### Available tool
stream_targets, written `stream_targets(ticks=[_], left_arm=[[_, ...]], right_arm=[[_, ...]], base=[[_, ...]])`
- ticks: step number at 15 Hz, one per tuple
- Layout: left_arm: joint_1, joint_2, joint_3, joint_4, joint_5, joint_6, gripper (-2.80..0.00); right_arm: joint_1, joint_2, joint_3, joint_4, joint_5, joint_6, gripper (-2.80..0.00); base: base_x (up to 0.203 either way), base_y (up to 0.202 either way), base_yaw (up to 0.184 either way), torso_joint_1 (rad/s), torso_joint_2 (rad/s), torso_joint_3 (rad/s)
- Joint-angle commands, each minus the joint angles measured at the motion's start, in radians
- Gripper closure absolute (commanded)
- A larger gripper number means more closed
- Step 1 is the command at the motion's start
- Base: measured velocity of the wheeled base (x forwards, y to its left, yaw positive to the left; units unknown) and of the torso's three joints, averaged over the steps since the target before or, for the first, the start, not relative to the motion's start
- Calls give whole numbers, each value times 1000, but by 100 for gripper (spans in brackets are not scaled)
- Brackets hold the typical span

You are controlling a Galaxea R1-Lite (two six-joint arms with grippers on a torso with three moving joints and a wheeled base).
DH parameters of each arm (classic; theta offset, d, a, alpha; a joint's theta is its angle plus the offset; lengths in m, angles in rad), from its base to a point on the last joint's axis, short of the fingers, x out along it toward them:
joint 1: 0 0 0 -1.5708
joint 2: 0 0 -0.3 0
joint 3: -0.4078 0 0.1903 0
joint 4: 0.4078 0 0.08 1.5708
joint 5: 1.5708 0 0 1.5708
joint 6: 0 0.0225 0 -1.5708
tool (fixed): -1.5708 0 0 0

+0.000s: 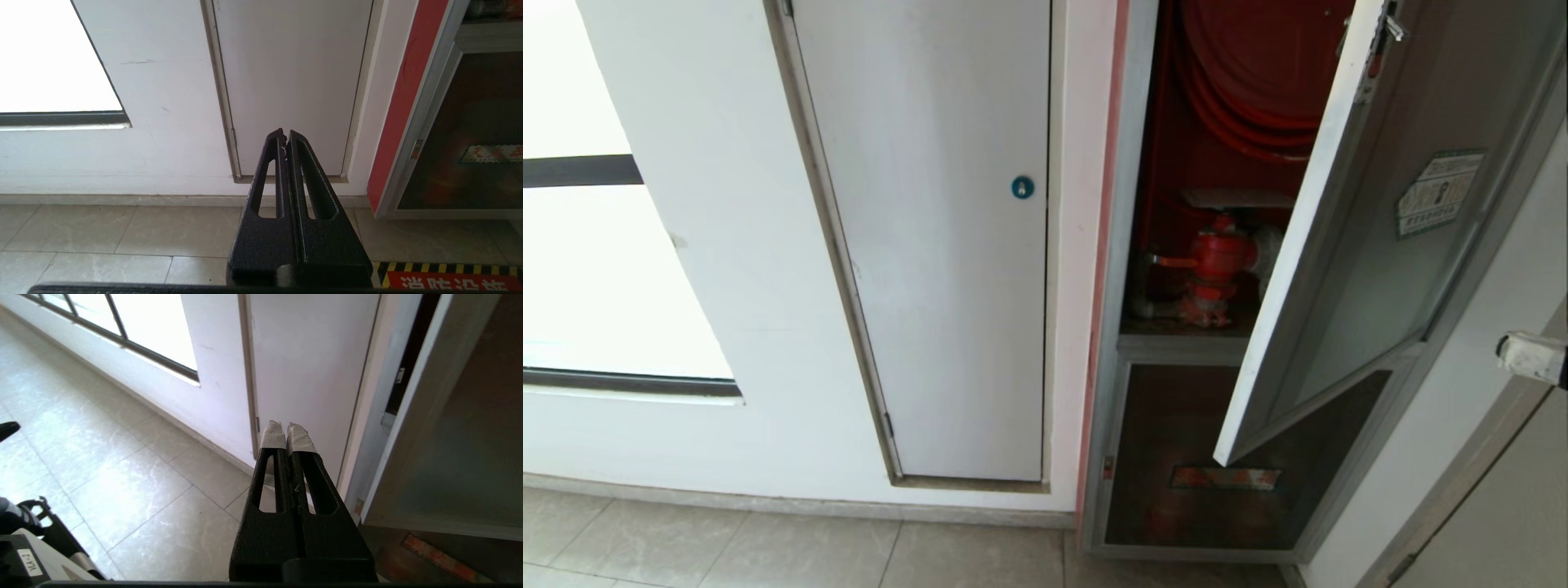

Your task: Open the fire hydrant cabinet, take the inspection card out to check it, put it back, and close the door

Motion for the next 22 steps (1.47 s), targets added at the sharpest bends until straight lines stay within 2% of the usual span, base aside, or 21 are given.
stream_targets(ticks=[1,4,6,9,11,13,15,18,22], left_arm=[[0,1,11,0,0,0,0],[0,1,11,0,0,0,0],[1,1,11,0,0,0,0],[0,1,11,0,0,0,0],[1,1,11,0,0,0,0],[0,1,11,0,0,0,0],[0,1,11,0,0,0,0],[0,1,11,0,0,0,0],[0,1,11,0,0,0,0]], right_arm=[[53,79,-12,-2,3,2,0],[166,165,-15,-34,-30,56,0],[210,261,-15,-151,-116,102,0],[241,406,-16,-338,-240,126,0],[266,483,-17,-455,-361,128,0],[328,560,-21,-570,-510,126,0],[395,638,-46,-681,-689,119,0],[472,717,-75,-799,-916,67,0],[498,838,-117,-1020,-1063,-53,0]], base=[[0,0,0,0,0,0],[0,0,0,0,0,0],[0,0,0,0,0,0],[0,0,0,0,0,0],[0,0,0,0,0,0],[0,0,0,0,0,0],[0,0,0,0,0,0],[0,0,0,0,0,0],[0,0,0,0,0,0]])
